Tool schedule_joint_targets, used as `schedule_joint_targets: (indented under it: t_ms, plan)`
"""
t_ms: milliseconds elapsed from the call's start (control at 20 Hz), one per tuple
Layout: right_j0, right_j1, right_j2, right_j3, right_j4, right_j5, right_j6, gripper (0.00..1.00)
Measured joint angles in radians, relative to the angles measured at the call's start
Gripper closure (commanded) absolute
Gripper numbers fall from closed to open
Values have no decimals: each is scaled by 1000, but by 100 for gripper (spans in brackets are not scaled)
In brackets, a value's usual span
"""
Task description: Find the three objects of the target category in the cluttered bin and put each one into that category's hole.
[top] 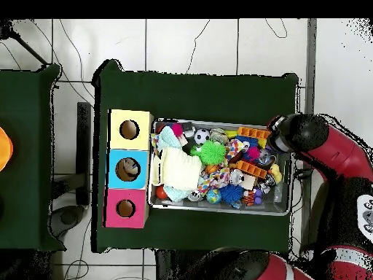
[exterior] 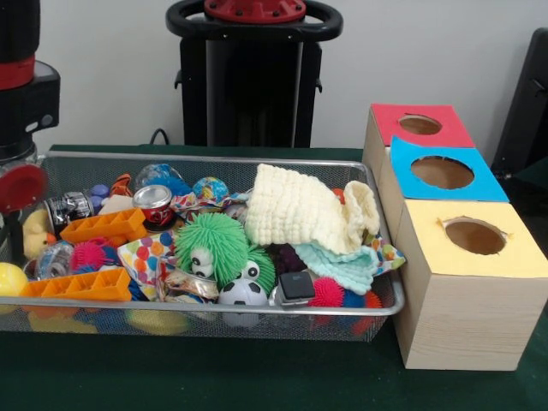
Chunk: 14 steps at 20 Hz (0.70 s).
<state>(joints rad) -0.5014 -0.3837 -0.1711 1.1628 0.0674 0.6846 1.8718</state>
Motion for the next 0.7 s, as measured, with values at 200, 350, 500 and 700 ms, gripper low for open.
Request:
schedule_joint_targets:
  t_ms: [200, 350, 500, 700]
  plan:
    - [-12, -3, 0, 19, 0, 0, 0, 0]
    - [-12, -8, -1, 49, 0, 0, 0, 0]
    - [-8, -8, -2, 66, 0, 0, 0, 0]
    - [5, -8, -6, 94, 4, 0, 0, 0]
